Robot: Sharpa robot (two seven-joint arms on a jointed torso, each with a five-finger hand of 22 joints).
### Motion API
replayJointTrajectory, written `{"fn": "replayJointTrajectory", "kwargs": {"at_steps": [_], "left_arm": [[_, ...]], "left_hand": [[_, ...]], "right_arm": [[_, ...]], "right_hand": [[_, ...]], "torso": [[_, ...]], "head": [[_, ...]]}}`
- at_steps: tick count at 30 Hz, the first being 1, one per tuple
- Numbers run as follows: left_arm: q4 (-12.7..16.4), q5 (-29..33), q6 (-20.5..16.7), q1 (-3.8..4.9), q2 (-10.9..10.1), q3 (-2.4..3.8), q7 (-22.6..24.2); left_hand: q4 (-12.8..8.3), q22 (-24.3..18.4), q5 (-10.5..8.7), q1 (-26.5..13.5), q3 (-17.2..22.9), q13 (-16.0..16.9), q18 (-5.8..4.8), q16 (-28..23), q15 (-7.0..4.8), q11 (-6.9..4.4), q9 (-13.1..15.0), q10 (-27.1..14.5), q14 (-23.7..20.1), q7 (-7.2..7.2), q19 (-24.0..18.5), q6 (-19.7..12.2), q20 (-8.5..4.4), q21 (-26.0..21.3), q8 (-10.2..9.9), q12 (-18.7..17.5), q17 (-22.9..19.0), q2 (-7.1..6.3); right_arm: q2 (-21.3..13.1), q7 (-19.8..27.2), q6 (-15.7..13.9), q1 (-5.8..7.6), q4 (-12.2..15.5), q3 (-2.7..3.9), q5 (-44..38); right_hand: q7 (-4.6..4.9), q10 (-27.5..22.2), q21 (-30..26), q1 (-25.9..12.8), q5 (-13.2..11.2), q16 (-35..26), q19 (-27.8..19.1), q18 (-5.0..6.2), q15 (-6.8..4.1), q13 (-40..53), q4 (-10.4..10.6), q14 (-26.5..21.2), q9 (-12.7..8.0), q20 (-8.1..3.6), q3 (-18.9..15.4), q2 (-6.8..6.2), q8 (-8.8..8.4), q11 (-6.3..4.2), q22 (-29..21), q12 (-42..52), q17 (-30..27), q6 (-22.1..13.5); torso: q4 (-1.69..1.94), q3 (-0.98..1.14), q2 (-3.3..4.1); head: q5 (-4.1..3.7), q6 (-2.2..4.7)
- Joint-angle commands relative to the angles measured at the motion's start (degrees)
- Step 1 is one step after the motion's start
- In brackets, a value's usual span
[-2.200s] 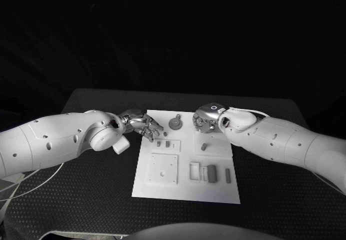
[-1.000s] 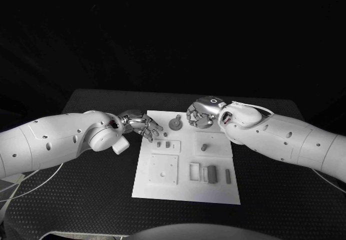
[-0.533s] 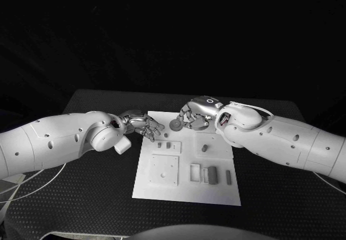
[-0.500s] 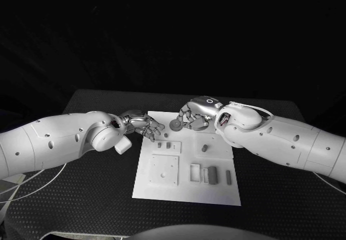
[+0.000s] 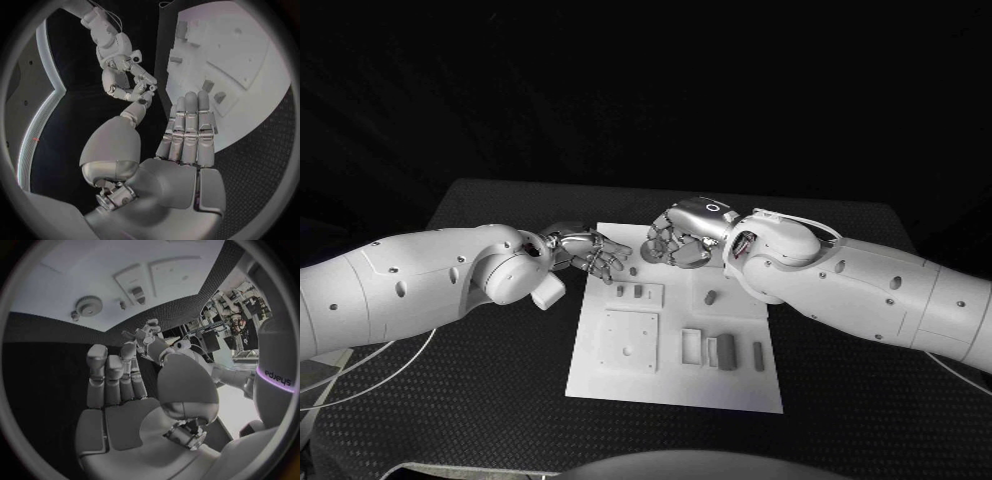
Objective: Assemble the parts on the task board
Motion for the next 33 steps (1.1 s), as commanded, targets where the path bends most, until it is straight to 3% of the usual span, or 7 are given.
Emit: {"fn": "replayJointTrajectory", "kwargs": {"at_steps": [1, 33], "left_arm": [[0.55, 1.99, 0.00, 0.01, 0.03, 0.04, 0.31], [2.45, 2.94, 1.07, -0.17, 0.53, 0.04, 0.26]], "left_hand": [[0.44, -0.08, -0.23, -0.57, -0.16, -0.10, -0.29, -0.23, 0.11, -0.02, -0.07, -0.42, -0.12, 0.08, -0.51, -0.25, 0.05, -0.11, -0.28, -0.31, 0.07, -0.12], [0.84, -0.25, -0.21, -2.05, -1.08, -0.27, -0.07, -0.46, 0.18, 0.02, -0.13, -1.44, -0.31, -0.07, -0.72, -0.98, 0.17, -0.06, -0.53, -0.32, 0.32, -0.23]], "right_arm": [[0.07, 0.43, -0.32, -0.12, 0.42, 0.02, 0.86], [1.22, 0.73, -0.36, -0.78, 1.42, 0.02, 1.46]], "right_hand": [[0.29, 0.38, 0.28, -0.05, 0.18, -0.10, 0.33, 3.86, -0.28, -0.08, 0.31, 0.12, 0.05, -0.12, 0.06, -0.73, -0.13, 0.19, 0.74, -0.03, -0.01, -0.03], [0.35, 0.31, 0.18, -0.15, 0.17, -0.23, 0.38, 3.86, -0.29, -0.13, 0.34, 0.12, 0.03, -0.22, 0.11, -0.72, -0.26, 0.24, 0.68, -0.11, -0.04, -0.22]], "torso": [[-0.12, -0.01, -0.02], [-0.02, 0.07, 0.03]], "head": [[0.13, 0.10], [-0.41, 0.03]]}}
